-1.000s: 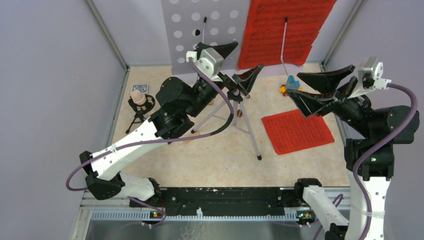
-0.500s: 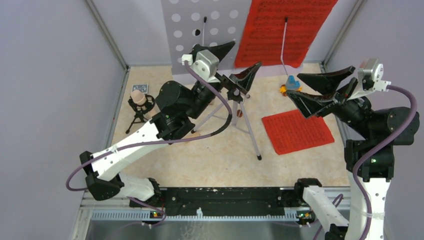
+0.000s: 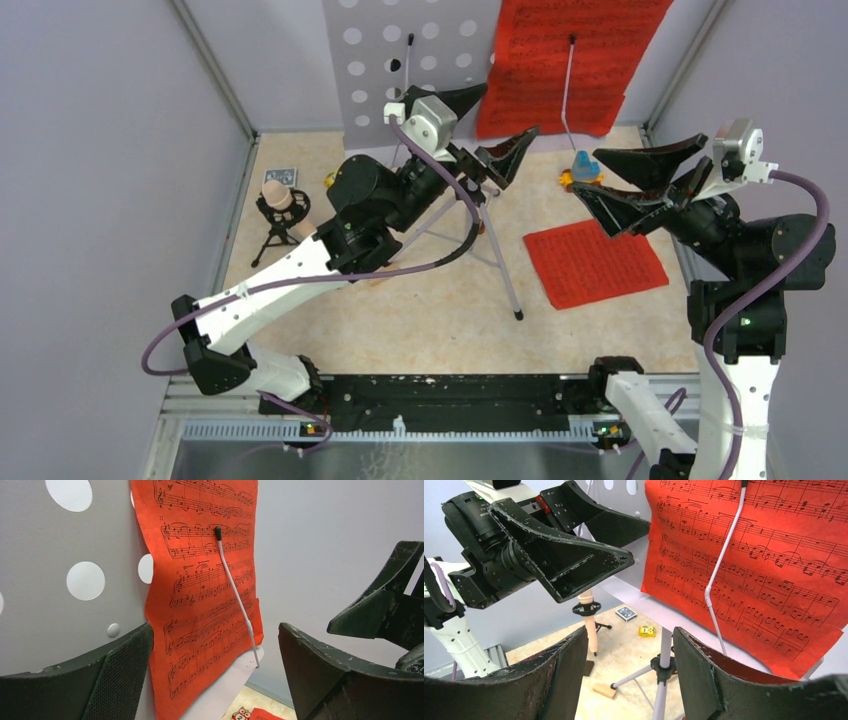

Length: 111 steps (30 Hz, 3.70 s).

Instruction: Pack up the instrument practice props

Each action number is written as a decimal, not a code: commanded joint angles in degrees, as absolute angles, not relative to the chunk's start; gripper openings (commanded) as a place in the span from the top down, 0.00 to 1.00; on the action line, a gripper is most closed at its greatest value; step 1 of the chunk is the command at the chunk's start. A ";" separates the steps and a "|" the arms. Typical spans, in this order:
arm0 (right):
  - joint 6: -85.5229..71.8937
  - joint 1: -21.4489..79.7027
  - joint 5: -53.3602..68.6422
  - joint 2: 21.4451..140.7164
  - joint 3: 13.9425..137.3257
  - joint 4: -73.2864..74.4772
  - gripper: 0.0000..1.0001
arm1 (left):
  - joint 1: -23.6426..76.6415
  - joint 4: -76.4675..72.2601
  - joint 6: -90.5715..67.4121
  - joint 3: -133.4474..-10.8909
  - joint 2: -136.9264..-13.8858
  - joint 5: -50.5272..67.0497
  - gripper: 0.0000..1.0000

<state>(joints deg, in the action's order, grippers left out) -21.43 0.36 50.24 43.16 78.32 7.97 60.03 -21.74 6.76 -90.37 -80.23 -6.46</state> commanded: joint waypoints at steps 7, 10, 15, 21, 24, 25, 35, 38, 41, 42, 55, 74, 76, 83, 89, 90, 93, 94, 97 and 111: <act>-21.27 1.06 50.89 42.70 77.73 5.80 0.37 | 59.76 -21.85 5.63 -94.32 -81.61 -0.39 0.02; -21.29 1.09 50.89 42.78 77.55 5.72 0.37 | 59.74 -21.50 6.63 -95.21 -82.02 2.18 0.02; -21.36 1.06 50.95 42.74 77.31 5.45 0.37 | 59.77 -20.39 8.76 -97.20 -82.76 3.34 0.01; -21.45 1.07 50.89 42.88 77.01 5.19 0.37 | 59.68 -19.77 11.00 -99.05 -83.42 3.39 0.02; -21.36 1.10 50.88 42.85 76.78 5.09 0.37 | 59.68 -19.51 11.33 -98.65 -82.98 3.07 0.02; -21.36 1.07 50.88 42.93 76.67 5.03 0.37 | 59.70 -19.68 11.50 -98.17 -82.59 2.93 0.02; -21.31 1.08 49.91 42.78 76.09 4.38 0.37 | 59.75 -21.02 10.02 -92.79 -76.70 -4.40 0.02; -21.27 1.06 49.84 42.72 75.71 4.48 0.37 | 59.77 -19.02 7.40 -91.02 -74.55 -5.87 0.02; -21.38 1.05 49.66 42.64 75.64 4.63 0.37 | 59.76 -15.48 4.30 -89.42 -72.26 -7.98 0.02; -21.40 1.10 49.61 42.60 75.63 4.73 0.37 | 59.77 -14.11 3.08 -89.08 -71.68 -9.23 0.02; -23.19 1.06 47.72 40.69 73.63 4.99 0.37 | 59.77 10.93 -16.49 -95.80 -70.55 -23.78 0.10; -20.82 1.07 46.24 38.30 74.09 9.17 0.37 | 59.72 18.66 -18.38 -104.67 -79.99 -19.94 0.05; -20.65 1.06 46.31 38.40 74.31 9.55 0.37 | 59.76 19.74 -18.37 -105.42 -80.69 -20.35 0.05; -20.58 1.09 46.28 38.39 74.42 9.67 0.37 | 59.76 21.93 -18.46 -105.91 -81.14 -22.62 0.04; -20.81 1.06 46.30 38.32 74.01 9.20 0.37 | 59.77 19.99 -17.29 -104.87 -81.32 -21.53 0.02; -20.89 1.13 46.36 38.31 73.88 9.07 0.37 | 59.77 19.21 -16.89 -104.66 -81.30 -21.02 0.02; -20.94 1.10 46.36 38.30 73.89 9.04 0.37 | 59.75 17.76 -15.85 -104.82 -81.85 -19.75 0.02; -20.94 1.08 46.40 38.27 73.98 9.05 0.37 | 59.73 17.16 -15.37 -104.85 -82.07 -18.96 0.02; -20.97 1.08 46.53 38.22 74.00 9.13 0.37 | 59.77 14.16 -13.69 -104.47 -82.22 -15.54 0.02; -20.81 1.06 46.52 37.93 73.35 9.06 0.37 | 59.76 3.78 -3.03 -104.67 -82.87 -6.80 0.02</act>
